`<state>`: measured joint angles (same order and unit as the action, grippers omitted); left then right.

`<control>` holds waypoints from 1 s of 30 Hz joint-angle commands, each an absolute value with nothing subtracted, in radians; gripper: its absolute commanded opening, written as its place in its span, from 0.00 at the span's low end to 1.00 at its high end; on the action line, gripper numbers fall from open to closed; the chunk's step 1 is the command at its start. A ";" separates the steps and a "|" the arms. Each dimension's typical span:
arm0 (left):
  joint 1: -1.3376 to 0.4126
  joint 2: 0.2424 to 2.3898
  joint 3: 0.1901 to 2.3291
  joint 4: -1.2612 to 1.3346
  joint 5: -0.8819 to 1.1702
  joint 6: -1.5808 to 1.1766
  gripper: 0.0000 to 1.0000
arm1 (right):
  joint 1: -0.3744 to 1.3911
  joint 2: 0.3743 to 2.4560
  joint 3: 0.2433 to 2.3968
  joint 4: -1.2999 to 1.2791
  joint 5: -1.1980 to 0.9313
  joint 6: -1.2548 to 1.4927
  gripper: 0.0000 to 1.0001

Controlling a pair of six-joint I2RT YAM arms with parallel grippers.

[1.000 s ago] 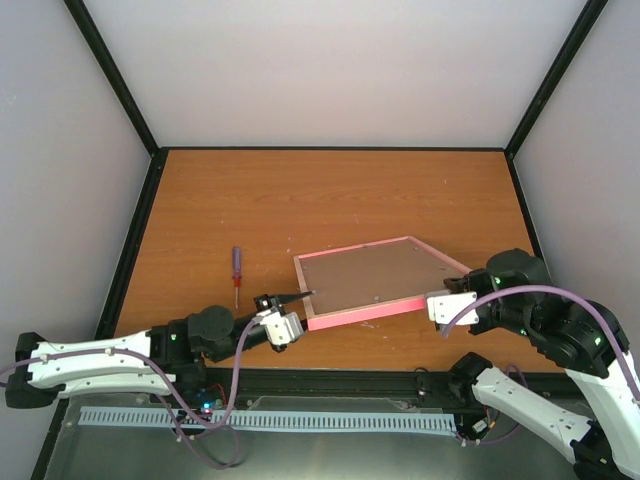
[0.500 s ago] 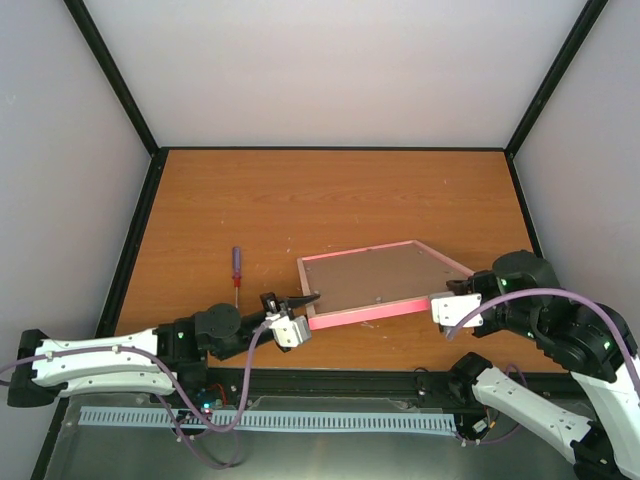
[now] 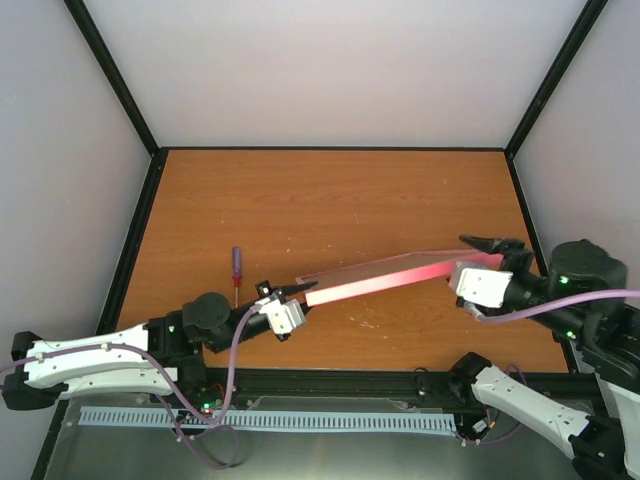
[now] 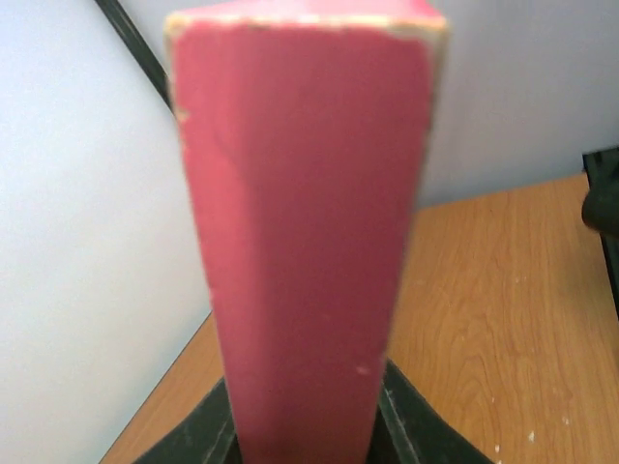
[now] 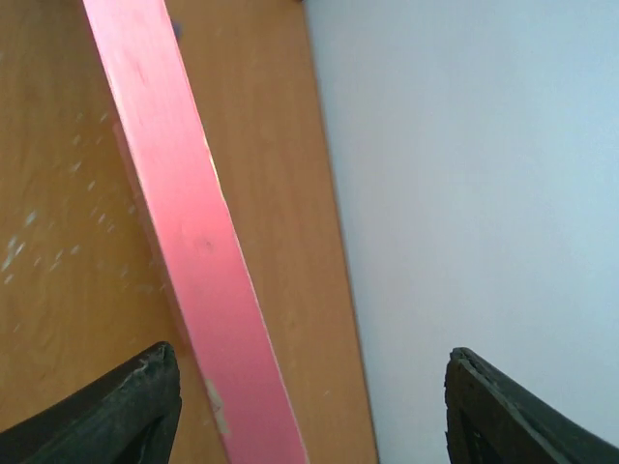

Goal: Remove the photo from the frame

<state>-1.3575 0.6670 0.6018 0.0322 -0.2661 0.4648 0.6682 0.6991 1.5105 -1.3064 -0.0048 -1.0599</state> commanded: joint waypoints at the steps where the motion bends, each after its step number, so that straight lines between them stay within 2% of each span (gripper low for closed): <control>1: -1.339 0.663 0.760 0.066 -0.300 0.352 0.01 | 0.673 0.744 1.619 -1.251 -0.077 -0.901 0.73; 5: -1.331 0.670 0.817 0.036 -0.327 0.301 0.01 | 0.673 0.764 1.693 -1.225 -0.098 -0.830 0.77; 11: -1.318 0.701 0.854 0.014 -0.322 0.174 0.01 | 0.673 0.808 1.740 -1.232 -0.092 -0.772 0.77; 18: -1.312 0.833 0.897 -0.004 -0.310 0.046 0.01 | 0.673 0.830 1.758 -1.216 -0.108 -0.730 0.77; 21: -1.246 0.873 0.904 0.007 -0.209 -0.007 0.01 | 0.673 0.839 1.763 -1.218 -0.115 -0.713 0.77; 30: -0.909 0.919 0.885 0.123 0.165 -0.210 0.01 | 0.673 0.853 1.731 -1.210 -0.094 -0.672 0.76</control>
<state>-1.0126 0.8989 0.8513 0.0315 -0.0479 -0.0689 0.6682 0.8394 1.7428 -1.2293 -0.0978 -0.7116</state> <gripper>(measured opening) 0.218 0.763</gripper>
